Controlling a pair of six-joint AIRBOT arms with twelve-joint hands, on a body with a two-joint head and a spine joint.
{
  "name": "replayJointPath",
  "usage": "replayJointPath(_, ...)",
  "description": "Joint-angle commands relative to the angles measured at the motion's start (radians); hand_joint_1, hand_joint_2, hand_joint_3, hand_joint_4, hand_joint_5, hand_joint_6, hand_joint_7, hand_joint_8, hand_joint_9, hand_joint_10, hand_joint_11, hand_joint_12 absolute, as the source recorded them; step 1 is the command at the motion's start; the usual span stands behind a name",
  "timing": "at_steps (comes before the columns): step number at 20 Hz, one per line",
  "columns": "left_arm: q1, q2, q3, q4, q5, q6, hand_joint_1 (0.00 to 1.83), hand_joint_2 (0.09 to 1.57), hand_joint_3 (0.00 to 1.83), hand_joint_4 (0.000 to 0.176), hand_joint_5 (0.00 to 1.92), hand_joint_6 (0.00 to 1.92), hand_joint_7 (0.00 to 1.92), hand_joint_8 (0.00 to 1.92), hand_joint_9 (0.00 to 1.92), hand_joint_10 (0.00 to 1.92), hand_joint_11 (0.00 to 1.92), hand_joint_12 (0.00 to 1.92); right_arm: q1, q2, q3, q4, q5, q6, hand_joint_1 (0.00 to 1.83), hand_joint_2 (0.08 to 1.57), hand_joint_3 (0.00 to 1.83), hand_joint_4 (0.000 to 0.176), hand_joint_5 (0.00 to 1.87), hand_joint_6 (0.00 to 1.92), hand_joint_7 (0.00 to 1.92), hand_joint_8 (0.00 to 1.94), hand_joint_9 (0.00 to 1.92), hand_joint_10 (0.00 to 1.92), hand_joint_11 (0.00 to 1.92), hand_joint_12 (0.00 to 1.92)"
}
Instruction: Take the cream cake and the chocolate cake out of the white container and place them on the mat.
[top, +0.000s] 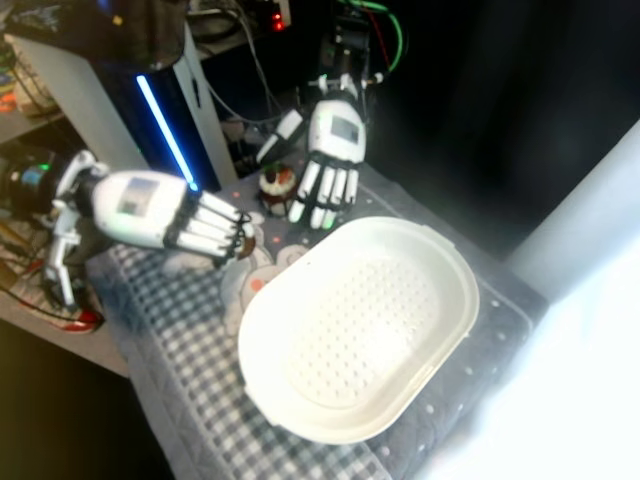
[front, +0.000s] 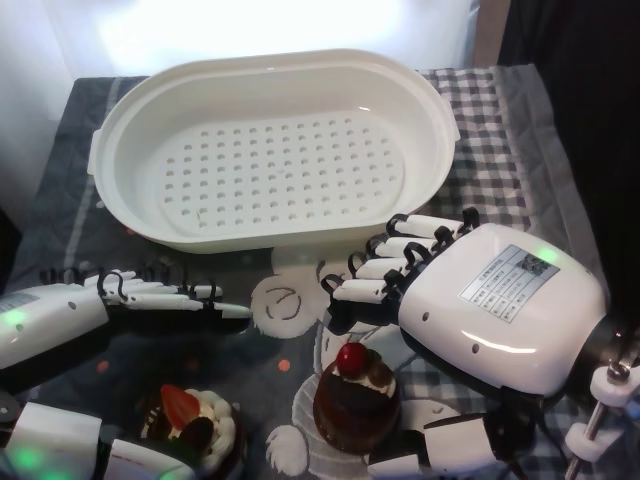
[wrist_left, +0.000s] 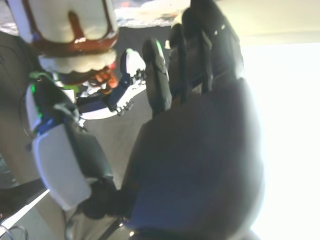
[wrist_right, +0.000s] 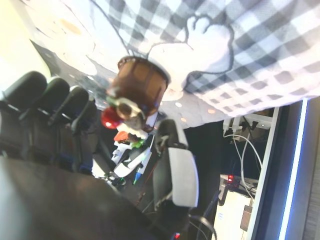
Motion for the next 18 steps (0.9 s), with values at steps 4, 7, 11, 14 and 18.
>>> replayJointPath(4,0.005,0.008,0.003,-0.033,-0.181,0.017,0.48,1.03,0.01,0.039,0.61,0.01,0.57,0.05,0.36,0.76,0.19,1.41,0.005,0.015,0.008,-0.008,0.157,0.002,0.80,0.76,0.00,0.000,0.55,0.82,0.61,1.03,0.55,1.22,0.37,1.54)
replayJointPath(7,0.004,0.022,0.010,-0.067,-0.263,0.038,0.75,1.28,0.00,0.153,0.68,1.17,0.84,0.26,0.51,0.99,0.28,1.39,0.005,0.036,0.010,-0.001,0.231,0.002,0.68,0.91,0.05,0.000,0.58,0.97,0.68,1.05,0.60,1.24,0.40,1.54)
replayJointPath(11,-0.014,0.046,0.013,-0.116,-0.414,0.096,0.84,1.28,0.00,0.176,0.68,1.43,0.72,0.92,0.62,1.19,0.44,1.56,0.005,0.064,0.023,0.011,0.409,0.073,0.75,0.98,0.05,0.000,0.66,1.00,0.74,1.18,0.68,1.29,0.51,1.51)
replayJointPath(14,-0.020,0.057,0.022,-0.146,-0.540,0.107,1.12,1.19,0.00,0.055,0.88,1.13,0.82,1.13,0.80,0.84,0.54,1.35,0.005,0.073,0.046,0.043,0.549,0.084,0.93,0.97,0.05,0.000,0.60,1.14,0.68,1.21,0.61,1.37,0.43,1.70)
replayJointPath(18,-0.037,0.073,0.025,-0.180,-0.708,0.150,0.87,1.27,0.00,0.158,0.70,1.40,0.93,0.44,0.84,0.63,0.53,1.18,0.005,0.080,0.059,0.089,0.814,0.084,0.52,1.00,0.14,0.000,0.22,1.23,0.54,1.34,0.54,1.49,0.41,1.90)
